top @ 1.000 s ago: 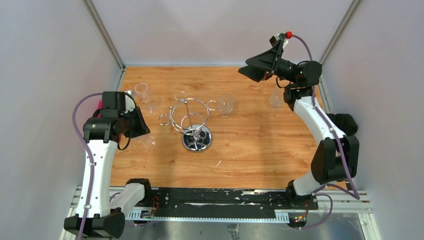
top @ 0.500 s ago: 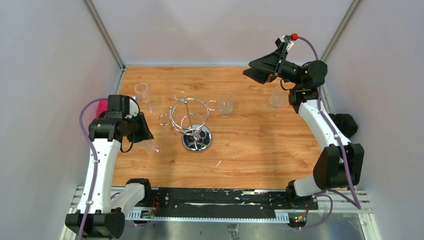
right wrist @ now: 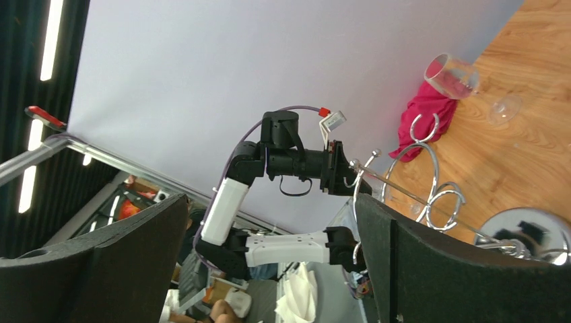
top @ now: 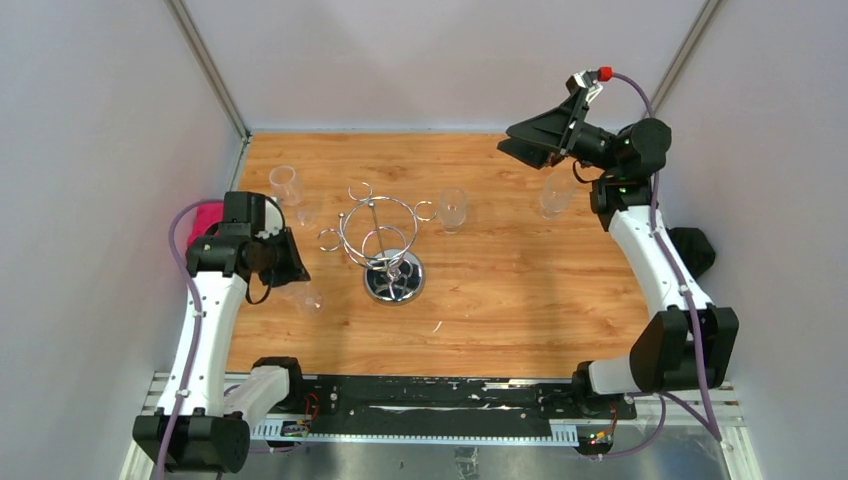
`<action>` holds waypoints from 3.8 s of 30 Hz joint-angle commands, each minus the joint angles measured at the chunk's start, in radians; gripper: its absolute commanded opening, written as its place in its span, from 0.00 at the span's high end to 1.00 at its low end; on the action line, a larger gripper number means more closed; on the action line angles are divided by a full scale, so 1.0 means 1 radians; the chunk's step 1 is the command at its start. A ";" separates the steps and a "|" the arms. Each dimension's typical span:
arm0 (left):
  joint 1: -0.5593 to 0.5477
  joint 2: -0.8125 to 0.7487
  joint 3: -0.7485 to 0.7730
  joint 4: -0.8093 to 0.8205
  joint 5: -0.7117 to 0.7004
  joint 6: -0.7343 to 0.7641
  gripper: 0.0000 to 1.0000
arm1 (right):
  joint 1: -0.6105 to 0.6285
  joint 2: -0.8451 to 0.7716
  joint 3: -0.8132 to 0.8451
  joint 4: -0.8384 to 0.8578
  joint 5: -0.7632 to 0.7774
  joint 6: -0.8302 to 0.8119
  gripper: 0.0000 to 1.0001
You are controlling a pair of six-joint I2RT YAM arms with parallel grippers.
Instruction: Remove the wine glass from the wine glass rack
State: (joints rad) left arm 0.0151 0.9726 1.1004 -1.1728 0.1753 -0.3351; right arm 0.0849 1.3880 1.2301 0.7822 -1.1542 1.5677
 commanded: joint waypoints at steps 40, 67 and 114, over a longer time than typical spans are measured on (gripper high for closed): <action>-0.004 0.004 -0.161 0.174 -0.052 -0.054 1.00 | -0.111 -0.136 0.075 -0.503 -0.015 -0.420 0.01; -0.005 -0.034 -0.100 0.112 -0.068 -0.050 0.69 | -0.111 -0.127 0.062 -0.496 -0.004 -0.416 0.01; -0.004 -0.151 0.214 0.639 -0.116 -0.085 0.23 | -0.109 -0.321 0.044 -1.299 0.651 -1.190 0.01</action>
State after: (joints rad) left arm 0.0151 0.8307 1.3251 -0.6407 0.0887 -0.4129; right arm -0.0120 1.0859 1.3170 -0.4473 -0.6312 0.4671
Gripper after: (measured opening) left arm 0.749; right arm 0.991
